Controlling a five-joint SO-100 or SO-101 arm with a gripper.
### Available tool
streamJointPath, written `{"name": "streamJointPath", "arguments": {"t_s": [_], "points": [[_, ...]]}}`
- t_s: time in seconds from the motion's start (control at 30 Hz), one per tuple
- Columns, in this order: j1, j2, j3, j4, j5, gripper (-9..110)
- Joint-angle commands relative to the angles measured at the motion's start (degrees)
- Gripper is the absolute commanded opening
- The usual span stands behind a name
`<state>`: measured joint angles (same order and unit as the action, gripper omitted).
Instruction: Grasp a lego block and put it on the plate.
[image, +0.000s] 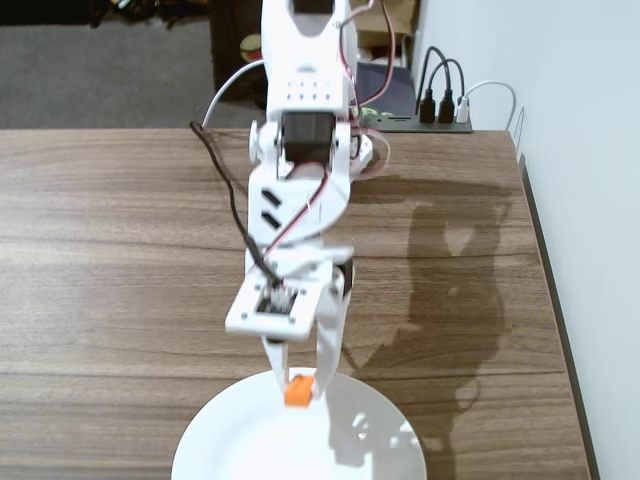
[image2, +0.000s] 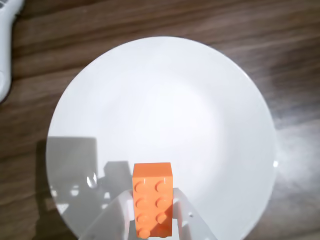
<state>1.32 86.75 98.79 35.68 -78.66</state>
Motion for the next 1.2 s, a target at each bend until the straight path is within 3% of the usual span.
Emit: {"name": "streamJointPath", "arguments": {"t_s": [0.0,0.7,0.83,1.17], "points": [[-0.35,-2.99,-5.89,-0.35,0.7,2],[-2.02,-15.47,-11.95,4.31,8.09,2],[-1.93,-15.21,-11.87,4.39,8.53,14],[-1.05,-13.8,-11.43,5.1,10.28,21]]}}
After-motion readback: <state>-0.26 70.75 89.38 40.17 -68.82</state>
